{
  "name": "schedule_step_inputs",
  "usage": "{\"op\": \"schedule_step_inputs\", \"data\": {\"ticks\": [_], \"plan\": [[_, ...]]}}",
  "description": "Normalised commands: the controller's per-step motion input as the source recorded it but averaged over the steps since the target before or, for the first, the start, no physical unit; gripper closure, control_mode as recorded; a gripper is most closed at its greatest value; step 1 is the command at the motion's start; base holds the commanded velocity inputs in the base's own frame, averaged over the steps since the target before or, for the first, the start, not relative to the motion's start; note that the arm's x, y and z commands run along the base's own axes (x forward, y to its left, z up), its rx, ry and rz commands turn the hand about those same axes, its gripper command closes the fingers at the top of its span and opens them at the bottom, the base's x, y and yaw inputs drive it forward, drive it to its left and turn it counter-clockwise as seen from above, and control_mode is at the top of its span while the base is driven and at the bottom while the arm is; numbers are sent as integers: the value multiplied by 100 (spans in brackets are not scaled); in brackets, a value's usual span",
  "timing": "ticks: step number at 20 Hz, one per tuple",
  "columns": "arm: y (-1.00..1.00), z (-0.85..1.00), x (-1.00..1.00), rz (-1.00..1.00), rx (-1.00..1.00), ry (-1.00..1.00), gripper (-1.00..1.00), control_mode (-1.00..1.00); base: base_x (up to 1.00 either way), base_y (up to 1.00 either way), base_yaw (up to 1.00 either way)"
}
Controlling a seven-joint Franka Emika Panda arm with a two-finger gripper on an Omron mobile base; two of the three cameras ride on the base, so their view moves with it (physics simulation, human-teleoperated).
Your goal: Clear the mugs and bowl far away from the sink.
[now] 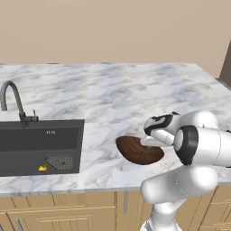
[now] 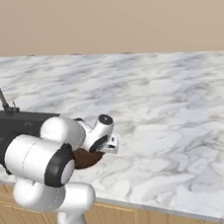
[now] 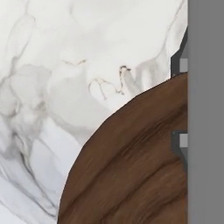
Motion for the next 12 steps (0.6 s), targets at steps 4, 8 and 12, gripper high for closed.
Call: {"op": "schedule_step_inputs", "data": {"ticks": [4,8,12], "plan": [[32,-9,-6,0,0,0,100,-100,0,0,0],[5,5,-31,0,0,0,100,-100,0,0,0],[-23,48,-64,-10,9,-1,100,-100,0,0,0]]}}
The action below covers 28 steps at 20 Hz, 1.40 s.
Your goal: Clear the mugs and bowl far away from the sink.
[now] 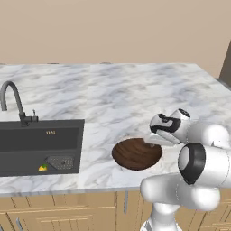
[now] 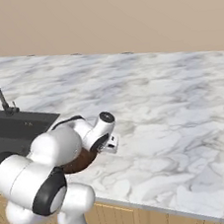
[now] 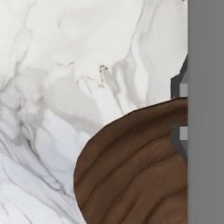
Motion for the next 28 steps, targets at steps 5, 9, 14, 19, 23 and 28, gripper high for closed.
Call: {"op": "schedule_step_inputs", "data": {"ticks": [5,9,14,19,23,28], "plan": [[-22,48,-69,-16,8,0,100,-100,0,0,0],[-27,48,-60,-22,8,0,100,-100,0,0,0],[-6,67,-50,-43,5,-1,100,-100,0,0,0],[0,53,-29,-82,0,-10,100,-100,0,0,0],[0,49,-23,-85,0,0,100,-100,0,0,0],[6,45,-45,-76,0,-1,100,-100,0,0,0]]}}
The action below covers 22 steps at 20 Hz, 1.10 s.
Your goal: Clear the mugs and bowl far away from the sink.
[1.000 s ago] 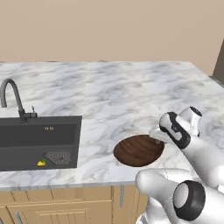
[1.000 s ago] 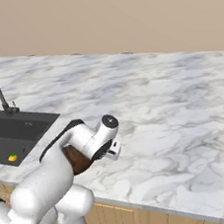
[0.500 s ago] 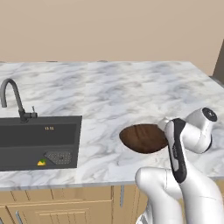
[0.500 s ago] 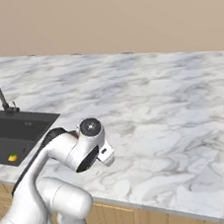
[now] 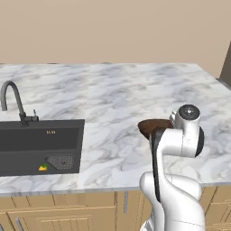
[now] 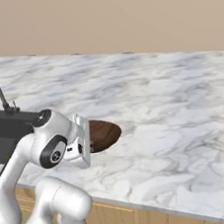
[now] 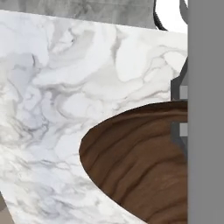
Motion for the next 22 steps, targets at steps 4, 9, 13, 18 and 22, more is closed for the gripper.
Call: {"op": "schedule_step_inputs", "data": {"ticks": [4,9,13,18,22], "plan": [[31,65,-23,-28,0,-5,100,-100,0,0,0],[2,55,-23,3,-1,-10,100,-100,0,0,0],[0,44,-38,3,0,-14,100,-100,0,0,0],[2,37,-57,5,-1,-18,100,-100,0,0,0],[7,32,-65,5,-1,-20,100,-100,0,0,0]]}}
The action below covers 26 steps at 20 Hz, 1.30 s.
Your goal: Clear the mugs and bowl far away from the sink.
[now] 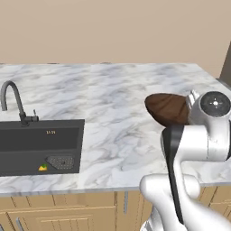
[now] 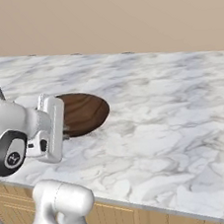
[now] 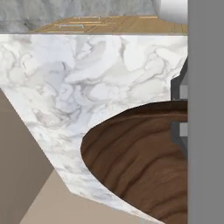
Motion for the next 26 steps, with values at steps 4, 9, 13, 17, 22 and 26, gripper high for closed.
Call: {"op": "schedule_step_inputs", "data": {"ticks": [4,9,13,17,22,26], "plan": [[8,41,-64,3,0,-13,100,-100,0,0,0],[12,36,-77,3,-1,-18,100,-100,0,0,0],[0,0,0,0,0,0,100,100,-94,25,7],[0,0,0,0,0,0,100,100,-56,42,19],[0,0,0,0,0,0,100,100,-13,38,86],[0,0,0,0,0,0,100,100,0,40,99]]}}
